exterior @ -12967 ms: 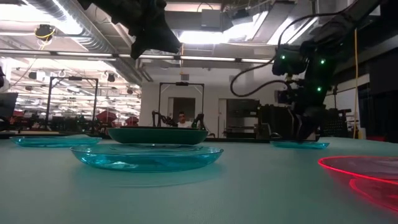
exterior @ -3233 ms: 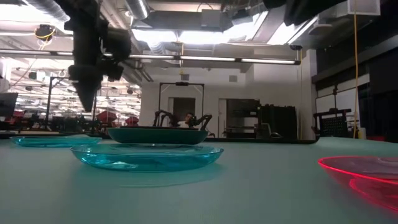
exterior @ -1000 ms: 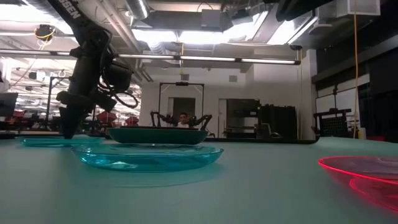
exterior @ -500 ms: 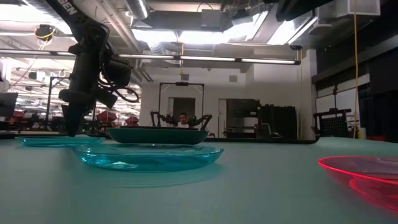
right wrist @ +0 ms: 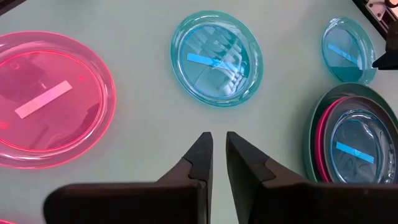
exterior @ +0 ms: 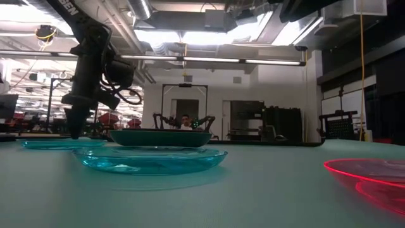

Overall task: Stack plastic plates
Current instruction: Stack the top blue plate on top of the blue plate

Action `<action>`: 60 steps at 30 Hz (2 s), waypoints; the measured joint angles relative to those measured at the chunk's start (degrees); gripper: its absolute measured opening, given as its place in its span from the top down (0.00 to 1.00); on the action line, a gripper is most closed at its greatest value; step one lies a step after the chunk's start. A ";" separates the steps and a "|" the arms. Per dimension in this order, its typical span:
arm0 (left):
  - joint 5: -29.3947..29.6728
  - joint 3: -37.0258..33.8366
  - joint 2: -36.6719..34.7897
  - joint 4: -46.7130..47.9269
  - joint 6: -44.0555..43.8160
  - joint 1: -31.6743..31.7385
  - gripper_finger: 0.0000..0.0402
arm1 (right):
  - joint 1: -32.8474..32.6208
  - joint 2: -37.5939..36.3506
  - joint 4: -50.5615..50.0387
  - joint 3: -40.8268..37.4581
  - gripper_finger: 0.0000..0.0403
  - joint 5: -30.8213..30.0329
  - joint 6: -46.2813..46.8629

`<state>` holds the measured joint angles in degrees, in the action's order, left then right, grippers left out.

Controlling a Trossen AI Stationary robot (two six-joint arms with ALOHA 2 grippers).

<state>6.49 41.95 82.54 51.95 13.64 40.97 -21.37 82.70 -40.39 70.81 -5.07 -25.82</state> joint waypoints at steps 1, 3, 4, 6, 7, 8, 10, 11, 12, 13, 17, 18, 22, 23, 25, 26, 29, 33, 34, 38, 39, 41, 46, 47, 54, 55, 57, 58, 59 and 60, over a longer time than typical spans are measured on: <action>0.19 0.00 0.00 -0.35 -0.01 0.00 0.83 | 0.00 0.00 -0.01 0.00 0.91 0.00 0.00; 0.22 0.00 0.00 -1.67 0.01 0.13 0.83 | 0.00 0.00 -0.01 0.00 0.91 -0.01 0.00; 0.01 0.00 0.00 -2.22 0.03 0.31 0.83 | 0.00 0.00 -0.01 0.00 0.91 -0.03 0.00; -0.89 0.00 0.02 -3.06 0.03 0.83 0.83 | 0.00 0.00 -0.01 0.00 0.91 -0.07 0.00; -1.22 0.00 0.02 -3.25 0.03 1.15 0.83 | 0.00 0.00 -0.01 0.00 0.91 -0.09 0.00; -1.34 0.00 0.02 -3.32 0.04 1.43 0.83 | 0.00 0.00 -0.01 0.00 0.91 -0.08 0.00; -1.45 0.00 0.02 -3.25 0.23 2.10 0.83 | 0.00 0.00 -0.03 0.00 0.91 -0.08 0.00; -1.48 0.00 0.02 -3.27 0.40 2.39 0.83 | 0.00 0.00 -0.03 0.00 0.91 -0.08 0.00; -1.48 0.00 0.02 -3.27 0.44 2.59 0.83 | 0.00 0.00 -0.03 0.00 0.91 -0.08 0.00; -1.55 0.00 0.02 -3.26 0.47 2.76 0.83 | 0.00 0.00 -0.03 0.00 0.91 -0.08 0.00; -4.41 0.00 0.04 -3.13 2.37 3.39 0.83 | 0.00 0.00 -0.06 0.00 0.91 -0.06 0.00; -5.03 0.00 0.04 -3.16 2.66 3.45 0.83 | 0.00 0.00 -0.06 0.00 0.91 -0.06 0.00; -5.84 0.00 0.04 -3.16 3.48 3.86 0.83 | 0.00 0.00 -0.06 0.00 0.91 -0.06 -0.02; -5.93 0.00 0.04 -3.13 3.50 4.07 0.83 | 0.00 0.00 -0.06 0.00 0.91 -0.06 -0.02; -6.05 0.00 0.04 -3.14 3.58 4.54 0.83 | 0.00 0.00 -0.06 0.00 0.91 -0.06 -0.02; -6.02 0.00 0.04 -3.13 3.66 4.80 0.83 | 0.00 0.00 -0.07 0.00 0.91 -0.06 -0.02; -6.02 0.00 0.04 -3.16 4.80 5.53 0.83 | 0.00 0.00 -0.06 0.00 0.91 -0.06 -0.02; -6.31 0.00 0.04 -3.15 4.99 6.05 0.83 | 0.00 0.00 -0.08 0.00 0.91 0.06 -0.02; -6.88 0.00 0.04 -3.16 5.01 6.05 0.83 | 0.00 0.00 -0.08 0.00 0.91 0.08 -0.02; -7.71 -0.01 0.04 -3.20 7.16 6.05 0.83 | 0.00 0.00 -0.08 0.00 0.91 0.08 -0.02; -7.73 -0.27 0.04 -3.64 7.73 6.05 0.83 | 0.00 0.00 -0.09 0.00 0.91 0.08 -0.02; -7.69 -1.04 0.04 -4.06 7.94 6.05 0.83 | 0.00 0.00 -0.10 0.00 0.91 0.08 -0.02; -7.71 -3.20 0.07 -4.14 8.04 6.05 0.83 | 0.00 0.00 -0.12 0.00 0.91 0.08 -0.02; -7.71 -3.28 0.07 -4.06 8.14 6.05 0.83 | 0.00 0.00 -0.12 0.00 0.91 0.09 -0.02; -7.69 -3.26 0.07 -4.55 8.13 6.05 0.84 | 0.00 0.00 -0.12 0.00 0.91 0.09 -0.02; -7.69 -3.26 0.07 -4.54 8.14 6.05 0.84 | 0.00 0.00 -0.12 0.00 0.91 0.09 -0.02; -7.66 -3.26 0.07 -4.53 8.12 6.05 0.86 | 0.00 0.00 -0.12 0.00 0.91 0.09 -0.02; -7.65 -3.26 0.07 -4.55 8.12 6.05 0.88 | 0.00 0.00 -0.12 0.00 0.91 0.09 -0.02; -7.61 -3.26 0.07 -4.54 8.12 6.05 0.89 | 0.00 0.00 -0.12 0.00 0.91 0.08 -0.02; -7.56 -3.23 0.04 -4.53 8.10 6.05 0.91 | 0.00 0.00 -0.12 0.00 0.91 0.09 -0.02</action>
<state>-1.07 38.72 82.59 47.42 21.75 47.03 -21.37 82.70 -40.51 70.81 -4.98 -25.85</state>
